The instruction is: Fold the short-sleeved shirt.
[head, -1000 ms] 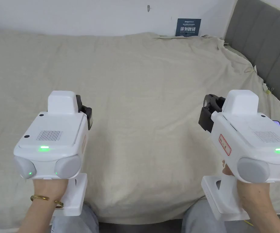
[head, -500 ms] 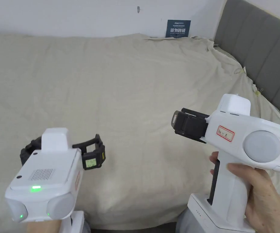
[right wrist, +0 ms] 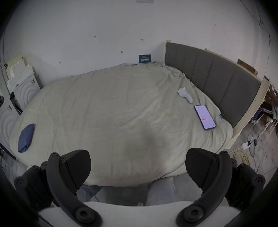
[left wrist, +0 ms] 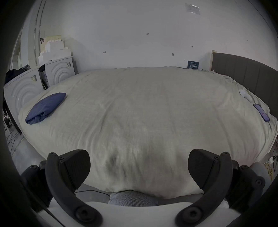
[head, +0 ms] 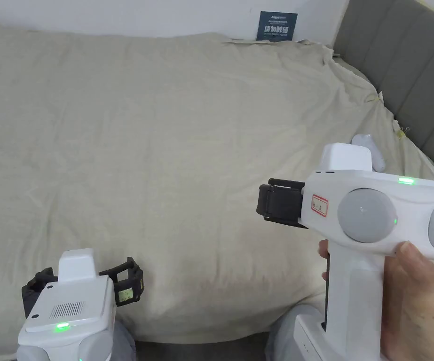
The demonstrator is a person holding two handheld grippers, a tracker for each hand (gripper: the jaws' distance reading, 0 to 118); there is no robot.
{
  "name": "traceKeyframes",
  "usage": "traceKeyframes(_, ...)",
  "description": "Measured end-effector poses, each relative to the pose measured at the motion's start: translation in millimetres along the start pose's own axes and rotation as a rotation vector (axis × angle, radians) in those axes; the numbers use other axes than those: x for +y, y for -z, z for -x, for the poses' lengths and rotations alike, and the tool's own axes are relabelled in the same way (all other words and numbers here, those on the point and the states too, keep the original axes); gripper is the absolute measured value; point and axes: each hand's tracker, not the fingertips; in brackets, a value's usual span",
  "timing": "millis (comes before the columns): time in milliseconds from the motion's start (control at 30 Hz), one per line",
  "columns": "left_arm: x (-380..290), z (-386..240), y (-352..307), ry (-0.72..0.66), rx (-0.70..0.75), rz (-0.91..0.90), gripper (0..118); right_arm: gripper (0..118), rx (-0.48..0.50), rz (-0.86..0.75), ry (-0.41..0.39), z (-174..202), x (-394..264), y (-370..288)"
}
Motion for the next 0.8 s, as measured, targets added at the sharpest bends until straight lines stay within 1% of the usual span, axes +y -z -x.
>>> traceKeyframes(100, 0, 5, -1, -0.045, 0.017, 0.006, 118, 114, 0.0, 0.003, 0.019, 2, -5, -3)
traceKeyframes(200, -2, 12, -2, -0.08, 0.011, 0.001, 118, 114, -0.024, -0.05, -0.035, 7, -12, -4)
traceKeyframes(267, -2, 16, -2, -0.11, 0.014, 0.0, 118, 114, -0.03, -0.023, -0.082, 12, -18, -4)
traceKeyframes(367, -2, 21, -2, -0.136, 0.016, 0.008, 118, 114, -0.034, 0.004, -0.095, 8, -28, -3)
traceKeyframes(400, -2, 22, -3, -0.143, 0.018, 0.005, 118, 114, -0.024, -0.003, -0.088, 6, -32, -2)
traceKeyframes(433, -2, 22, -3, -0.147, 0.02, 0.003, 118, 114, 0.009, -0.036, -0.063, 2, -36, 0)
traceKeyframes(500, -2, 21, -3, -0.143, 0.018, -0.002, 118, 114, 0.104, -0.108, -0.025, -11, -45, 6)
traceKeyframes(567, -3, 17, -4, -0.123, 0.011, 0.0, 118, 114, 0.162, -0.116, -0.009, -18, -53, 15)
traceKeyframes(633, -2, 13, -3, -0.108, 0.007, 0.003, 118, 114, 0.135, -0.067, 0.001, -26, -57, 32)
traceKeyframes(700, -2, 9, -3, -0.093, 0.001, 0.008, 118, 114, 0.087, -0.09, 0.019, -30, -69, 49)
traceKeyframes(800, -3, 6, -4, -0.075, 0.0, 0.011, 118, 114, -0.067, -0.113, 0.013, -34, -83, 72)
